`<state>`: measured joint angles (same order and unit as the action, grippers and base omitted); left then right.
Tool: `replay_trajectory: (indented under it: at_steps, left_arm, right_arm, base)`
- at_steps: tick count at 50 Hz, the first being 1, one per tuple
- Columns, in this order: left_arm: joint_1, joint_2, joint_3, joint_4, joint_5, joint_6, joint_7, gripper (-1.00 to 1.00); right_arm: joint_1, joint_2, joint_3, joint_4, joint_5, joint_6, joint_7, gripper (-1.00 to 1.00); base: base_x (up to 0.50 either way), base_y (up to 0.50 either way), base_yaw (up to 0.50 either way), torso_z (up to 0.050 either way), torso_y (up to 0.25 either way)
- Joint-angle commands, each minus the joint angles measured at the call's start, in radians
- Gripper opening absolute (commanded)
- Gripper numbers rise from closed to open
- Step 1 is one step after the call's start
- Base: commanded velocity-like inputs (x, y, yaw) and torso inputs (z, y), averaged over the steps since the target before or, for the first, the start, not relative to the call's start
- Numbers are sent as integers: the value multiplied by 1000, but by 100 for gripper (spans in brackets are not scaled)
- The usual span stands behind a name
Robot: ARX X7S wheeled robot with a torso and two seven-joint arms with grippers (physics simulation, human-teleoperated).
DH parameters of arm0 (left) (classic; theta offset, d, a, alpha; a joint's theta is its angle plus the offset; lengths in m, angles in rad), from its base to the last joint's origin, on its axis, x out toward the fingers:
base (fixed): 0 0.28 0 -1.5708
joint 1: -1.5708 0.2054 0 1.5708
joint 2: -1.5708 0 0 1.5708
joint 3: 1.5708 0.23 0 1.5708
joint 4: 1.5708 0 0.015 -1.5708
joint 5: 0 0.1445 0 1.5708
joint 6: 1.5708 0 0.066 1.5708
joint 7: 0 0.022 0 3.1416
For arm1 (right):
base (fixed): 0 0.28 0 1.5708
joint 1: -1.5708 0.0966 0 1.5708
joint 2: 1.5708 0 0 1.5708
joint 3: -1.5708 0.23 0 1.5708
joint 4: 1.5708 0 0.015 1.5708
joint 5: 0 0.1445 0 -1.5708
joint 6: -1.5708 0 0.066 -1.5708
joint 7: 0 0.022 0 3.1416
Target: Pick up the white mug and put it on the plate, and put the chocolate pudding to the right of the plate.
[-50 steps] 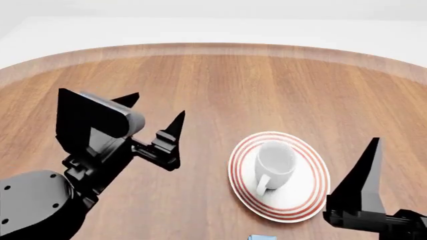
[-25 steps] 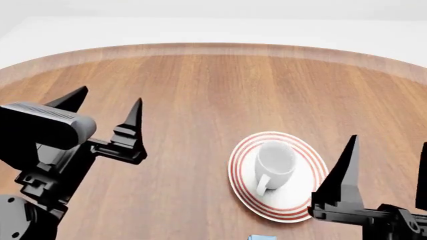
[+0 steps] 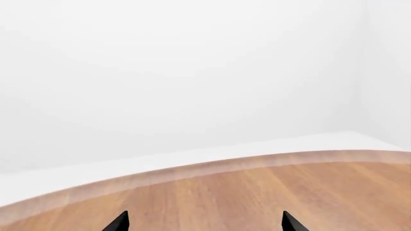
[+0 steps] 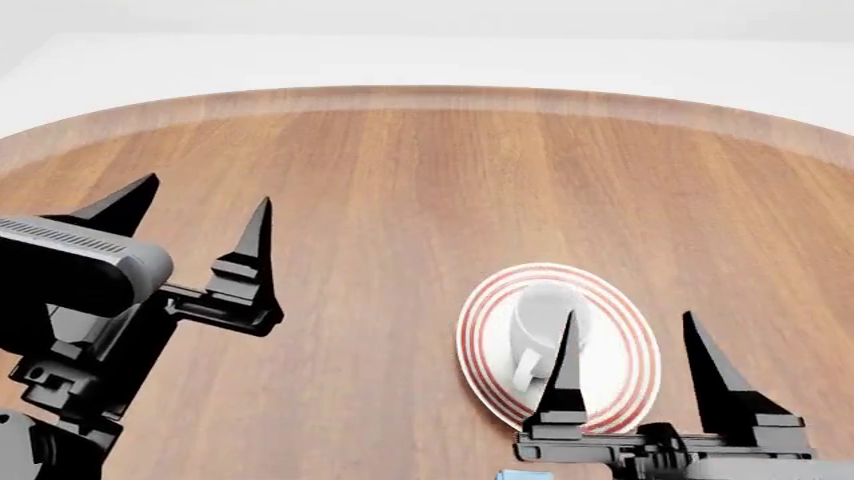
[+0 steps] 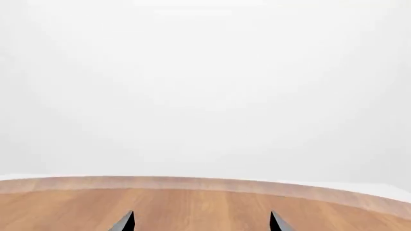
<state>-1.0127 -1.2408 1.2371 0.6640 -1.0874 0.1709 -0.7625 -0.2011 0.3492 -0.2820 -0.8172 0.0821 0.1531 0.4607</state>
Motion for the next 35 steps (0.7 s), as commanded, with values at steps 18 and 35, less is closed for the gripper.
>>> replay_trajectory:
  at_steps: [18, 35]
  left_arm:
    - [28, 41, -6, -1, 42, -2, 32, 100]
    - [53, 40, 1, -19, 44, 15, 39, 100]
  right_arm:
    - [-59, -62, -181, -229, -84, 365, -20, 100]
    - [408, 317, -522, -228, 591, 393, 842, 100]
  base:
    - [0, 0, 0, 0, 0]
    - [0, 0, 0, 0, 0]
